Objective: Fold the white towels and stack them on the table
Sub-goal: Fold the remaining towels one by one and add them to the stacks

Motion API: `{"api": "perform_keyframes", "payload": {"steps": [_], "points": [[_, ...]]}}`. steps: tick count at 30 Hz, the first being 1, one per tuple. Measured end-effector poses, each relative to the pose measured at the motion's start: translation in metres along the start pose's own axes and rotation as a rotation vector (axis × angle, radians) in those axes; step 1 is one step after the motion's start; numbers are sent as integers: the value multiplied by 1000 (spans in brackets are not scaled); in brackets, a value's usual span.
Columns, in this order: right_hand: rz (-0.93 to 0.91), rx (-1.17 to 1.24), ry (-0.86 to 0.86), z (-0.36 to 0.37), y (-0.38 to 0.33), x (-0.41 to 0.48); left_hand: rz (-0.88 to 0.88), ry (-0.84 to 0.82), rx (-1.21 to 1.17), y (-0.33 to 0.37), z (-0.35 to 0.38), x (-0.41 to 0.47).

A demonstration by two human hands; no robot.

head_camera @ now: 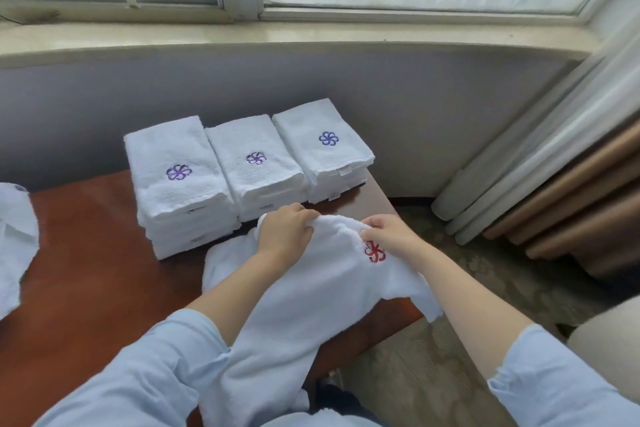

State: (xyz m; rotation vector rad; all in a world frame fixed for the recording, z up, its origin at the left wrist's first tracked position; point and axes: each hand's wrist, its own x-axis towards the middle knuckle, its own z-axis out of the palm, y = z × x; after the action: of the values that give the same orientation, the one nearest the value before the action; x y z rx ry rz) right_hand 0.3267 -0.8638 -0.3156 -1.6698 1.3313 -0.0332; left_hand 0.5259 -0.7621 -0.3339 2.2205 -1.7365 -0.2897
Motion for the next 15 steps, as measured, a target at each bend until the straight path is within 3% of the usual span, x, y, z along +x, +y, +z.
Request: {"api": "perform_keyframes", "payload": {"steps": [4,7,10,15], "points": [[-38,-383,146,-16,18,30,-27,11,0,13,16,7],[-299,-568,224,-15,29,42,-131,-14,21,8,32,-3],[-503,-647,92,-2,27,51,-265,-84,44,-2,46,-17],[-407,-700,-118,14,33,66,-411,-232,80,-13,63,-29]]}}
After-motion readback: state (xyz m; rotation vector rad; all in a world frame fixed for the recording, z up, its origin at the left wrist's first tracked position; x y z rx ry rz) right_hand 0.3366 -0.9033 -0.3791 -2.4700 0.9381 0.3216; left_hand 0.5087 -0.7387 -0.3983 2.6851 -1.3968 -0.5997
